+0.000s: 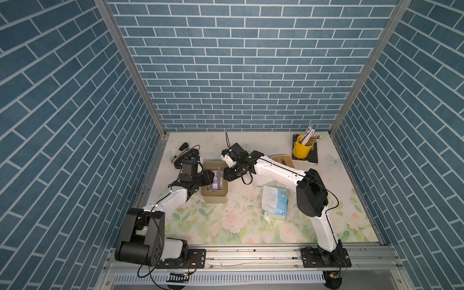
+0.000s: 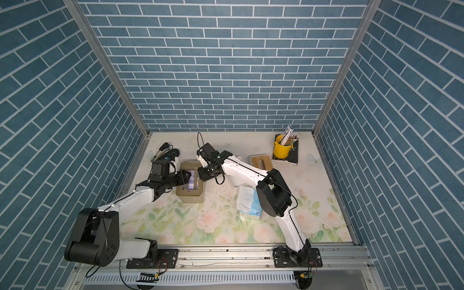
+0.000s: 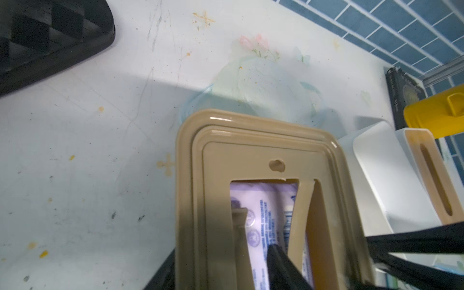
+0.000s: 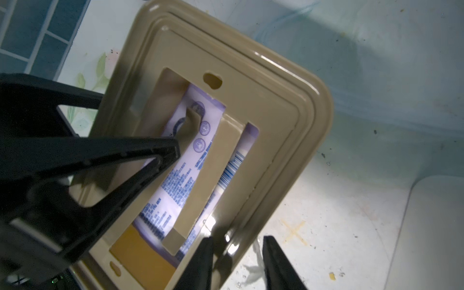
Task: Put the tissue paper into the tissue box
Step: Close the box lid on the tissue box.
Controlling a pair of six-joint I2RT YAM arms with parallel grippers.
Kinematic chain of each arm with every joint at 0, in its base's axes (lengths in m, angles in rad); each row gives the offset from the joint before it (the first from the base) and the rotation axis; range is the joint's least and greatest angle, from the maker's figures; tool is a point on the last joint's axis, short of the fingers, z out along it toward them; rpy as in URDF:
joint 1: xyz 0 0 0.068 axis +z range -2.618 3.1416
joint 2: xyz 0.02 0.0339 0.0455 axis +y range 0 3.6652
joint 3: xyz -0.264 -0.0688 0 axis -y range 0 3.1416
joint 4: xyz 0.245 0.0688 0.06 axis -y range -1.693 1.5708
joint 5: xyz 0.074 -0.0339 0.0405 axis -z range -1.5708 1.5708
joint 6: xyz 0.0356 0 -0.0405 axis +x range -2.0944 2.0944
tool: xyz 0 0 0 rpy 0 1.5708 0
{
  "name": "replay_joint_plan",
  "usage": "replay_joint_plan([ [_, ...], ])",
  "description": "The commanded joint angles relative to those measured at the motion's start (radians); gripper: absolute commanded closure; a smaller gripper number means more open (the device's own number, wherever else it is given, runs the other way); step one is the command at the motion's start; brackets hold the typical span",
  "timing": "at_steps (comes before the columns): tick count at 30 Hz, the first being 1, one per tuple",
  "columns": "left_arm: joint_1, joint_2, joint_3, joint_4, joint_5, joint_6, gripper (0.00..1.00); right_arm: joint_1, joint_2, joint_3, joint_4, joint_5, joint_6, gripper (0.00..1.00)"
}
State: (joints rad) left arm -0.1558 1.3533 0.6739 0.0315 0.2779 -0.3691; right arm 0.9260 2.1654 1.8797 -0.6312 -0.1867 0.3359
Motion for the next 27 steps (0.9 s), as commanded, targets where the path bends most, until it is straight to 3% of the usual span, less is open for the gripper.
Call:
replay_joint_plan([
  [1, -0.004, -0.061, 0.057, -0.023, -0.011, -0.004, 0.25, 0.007, -0.015, -0.025, -0.048, 0.043, -0.001, 0.65],
  [6, 0.000, -0.128, 0.094, -0.075, -0.102, 0.008, 0.22, 0.006, -0.007, -0.025, -0.063, 0.055, -0.012, 0.66],
  [12, 0.032, -0.164, 0.065, -0.089, -0.146, 0.015, 0.26, 0.007, -0.004, -0.025, -0.076, 0.059, -0.020, 0.68],
  [16, 0.042, -0.162, 0.041, -0.091, -0.154, 0.024, 0.35, 0.007, 0.001, -0.018, -0.081, 0.059, -0.020, 0.68],
  [21, 0.044, -0.154, 0.027, -0.098, -0.134, 0.027, 0.55, 0.008, 0.010, -0.002, -0.091, 0.058, -0.023, 0.68],
  [27, 0.045, -0.127, 0.048, -0.144, -0.075, 0.038, 0.63, 0.007, 0.016, 0.004, -0.096, 0.059, -0.022, 0.69],
])
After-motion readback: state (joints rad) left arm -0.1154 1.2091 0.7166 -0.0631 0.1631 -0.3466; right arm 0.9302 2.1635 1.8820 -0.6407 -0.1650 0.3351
